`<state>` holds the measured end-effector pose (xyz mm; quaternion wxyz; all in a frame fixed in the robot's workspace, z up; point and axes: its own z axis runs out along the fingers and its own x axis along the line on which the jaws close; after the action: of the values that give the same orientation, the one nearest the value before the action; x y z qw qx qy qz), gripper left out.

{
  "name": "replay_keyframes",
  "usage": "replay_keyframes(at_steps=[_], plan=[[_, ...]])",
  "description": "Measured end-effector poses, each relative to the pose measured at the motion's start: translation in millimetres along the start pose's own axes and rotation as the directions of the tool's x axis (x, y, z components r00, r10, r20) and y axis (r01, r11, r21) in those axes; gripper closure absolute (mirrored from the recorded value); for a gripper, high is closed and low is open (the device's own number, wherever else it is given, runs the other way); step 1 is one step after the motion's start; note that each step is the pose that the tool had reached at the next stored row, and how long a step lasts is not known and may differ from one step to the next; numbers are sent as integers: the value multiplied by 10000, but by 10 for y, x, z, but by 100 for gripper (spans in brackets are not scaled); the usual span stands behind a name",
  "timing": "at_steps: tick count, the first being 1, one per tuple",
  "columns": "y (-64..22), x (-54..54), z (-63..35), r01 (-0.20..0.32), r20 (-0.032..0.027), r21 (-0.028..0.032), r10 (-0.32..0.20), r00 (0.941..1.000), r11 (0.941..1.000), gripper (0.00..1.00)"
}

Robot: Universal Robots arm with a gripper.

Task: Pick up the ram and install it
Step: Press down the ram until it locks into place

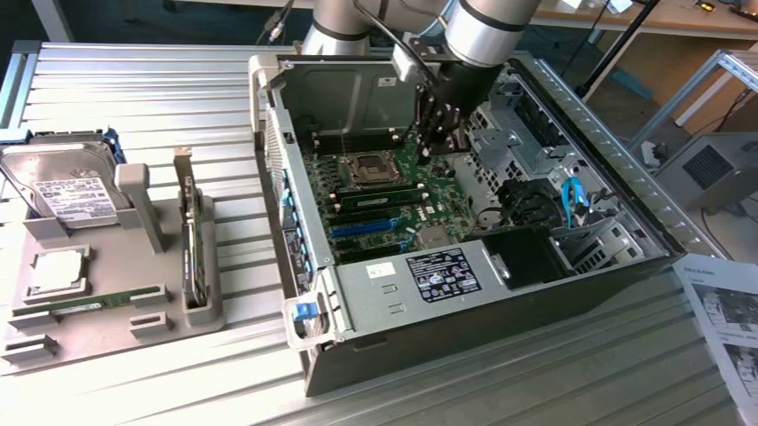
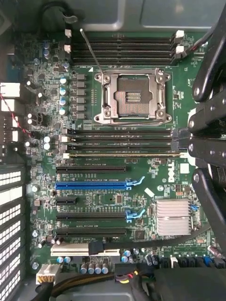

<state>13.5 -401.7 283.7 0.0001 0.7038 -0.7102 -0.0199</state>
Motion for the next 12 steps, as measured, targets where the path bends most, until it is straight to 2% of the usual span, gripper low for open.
replay_keyframes(at_steps=[4,12], plan=[[-3,10,97,0,-1,0,0,10000,10000,89],[-6,26,196,0,-3,0,0,10000,10000,89]])
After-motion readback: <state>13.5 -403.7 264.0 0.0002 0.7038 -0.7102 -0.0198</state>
